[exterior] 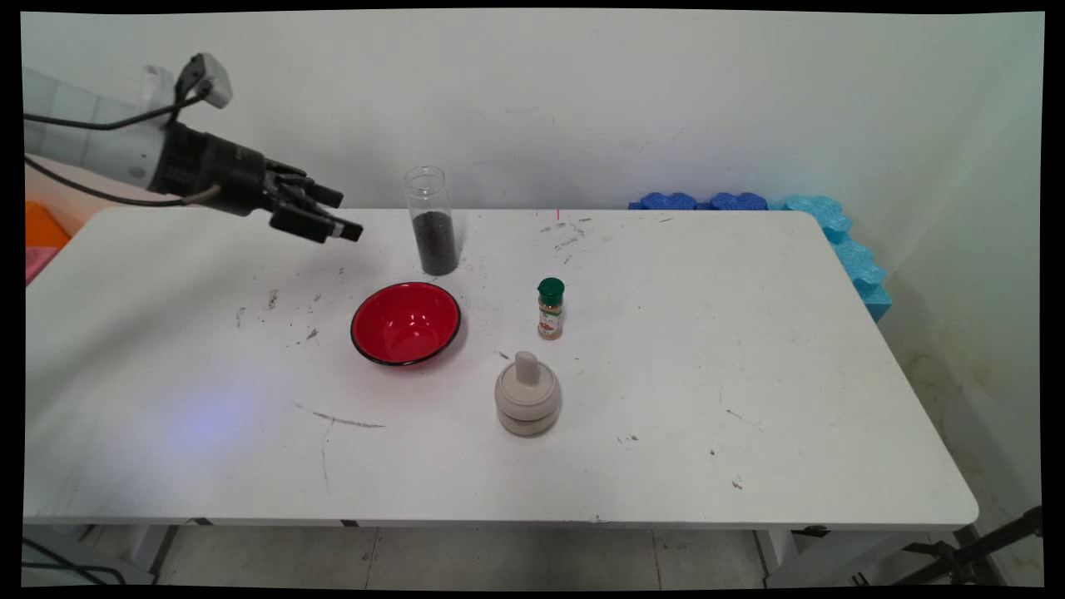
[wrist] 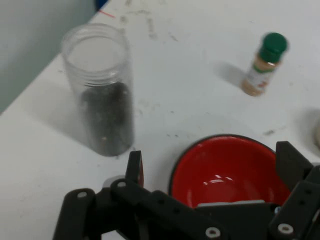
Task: Pick up the black seasoning powder from the table, then pour the black seasoning powder in the red bowl
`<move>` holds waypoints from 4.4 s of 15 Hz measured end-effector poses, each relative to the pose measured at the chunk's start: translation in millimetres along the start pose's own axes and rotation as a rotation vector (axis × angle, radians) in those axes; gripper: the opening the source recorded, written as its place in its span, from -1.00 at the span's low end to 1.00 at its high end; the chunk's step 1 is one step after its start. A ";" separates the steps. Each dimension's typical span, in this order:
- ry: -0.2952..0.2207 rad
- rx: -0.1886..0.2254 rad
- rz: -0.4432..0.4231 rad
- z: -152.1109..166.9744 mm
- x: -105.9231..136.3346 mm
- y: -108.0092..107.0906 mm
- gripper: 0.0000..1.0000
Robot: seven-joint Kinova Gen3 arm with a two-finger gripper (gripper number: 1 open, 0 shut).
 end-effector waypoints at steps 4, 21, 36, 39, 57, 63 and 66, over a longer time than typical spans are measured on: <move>0.012 0.066 -0.052 25.2 3.4 -8.8 1.00; 0.029 0.167 -0.080 106.1 15.7 -29.9 1.00; 0.034 0.156 -0.002 140.9 20.6 -42.0 1.00; 0.032 0.161 0.013 145.2 21.1 -44.8 -1.00; 0.073 0.140 0.061 86.2 54.5 -28.8 -1.00; 0.119 0.079 0.095 21.8 90.4 -11.4 -1.00; 0.140 0.028 0.109 -11.5 105.2 0.6 -1.00</move>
